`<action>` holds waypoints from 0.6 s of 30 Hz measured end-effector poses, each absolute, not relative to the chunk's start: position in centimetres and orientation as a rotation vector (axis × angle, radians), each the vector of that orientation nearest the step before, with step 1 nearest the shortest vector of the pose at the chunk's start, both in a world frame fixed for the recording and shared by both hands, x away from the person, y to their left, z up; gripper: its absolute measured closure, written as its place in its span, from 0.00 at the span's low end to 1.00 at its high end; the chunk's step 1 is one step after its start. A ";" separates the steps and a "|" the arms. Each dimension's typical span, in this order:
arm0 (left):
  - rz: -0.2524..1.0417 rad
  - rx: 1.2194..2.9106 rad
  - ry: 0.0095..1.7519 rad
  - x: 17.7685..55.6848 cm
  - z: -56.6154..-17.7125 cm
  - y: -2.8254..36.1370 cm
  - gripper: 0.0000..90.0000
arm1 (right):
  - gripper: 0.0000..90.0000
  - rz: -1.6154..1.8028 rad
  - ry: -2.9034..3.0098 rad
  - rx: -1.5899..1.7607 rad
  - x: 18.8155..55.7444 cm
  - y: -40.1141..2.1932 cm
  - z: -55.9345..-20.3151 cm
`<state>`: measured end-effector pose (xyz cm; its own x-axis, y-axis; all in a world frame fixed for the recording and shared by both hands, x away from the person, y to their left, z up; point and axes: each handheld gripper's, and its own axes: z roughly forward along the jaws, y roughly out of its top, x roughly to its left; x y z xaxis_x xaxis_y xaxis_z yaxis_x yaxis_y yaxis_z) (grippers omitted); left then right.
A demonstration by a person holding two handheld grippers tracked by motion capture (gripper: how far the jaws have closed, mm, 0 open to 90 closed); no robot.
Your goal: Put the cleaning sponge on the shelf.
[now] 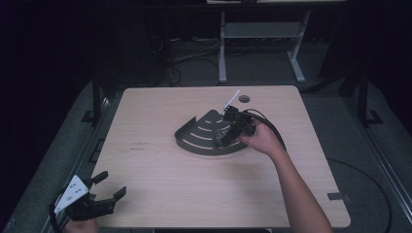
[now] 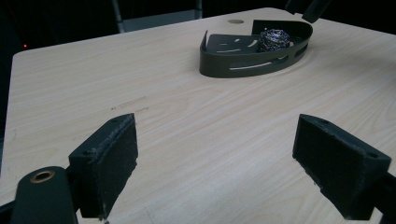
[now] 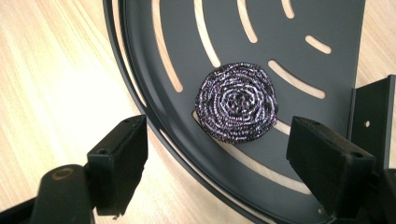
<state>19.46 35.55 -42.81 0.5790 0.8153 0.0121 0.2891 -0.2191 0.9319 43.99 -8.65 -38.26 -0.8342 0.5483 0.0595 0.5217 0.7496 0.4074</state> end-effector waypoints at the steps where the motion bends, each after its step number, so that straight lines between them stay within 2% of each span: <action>1: 0.636 1.778 0.909 19.5 -42.8 35.5 0.15 | 0.22 0.643 2.876 0.878 43.9 -8.8 -38.2; 18: 0.634 1.782 0.909 19.5 -42.8 35.5 0.15 | 0.20 0.660 2.860 0.895 42.4 -10.5 -38.0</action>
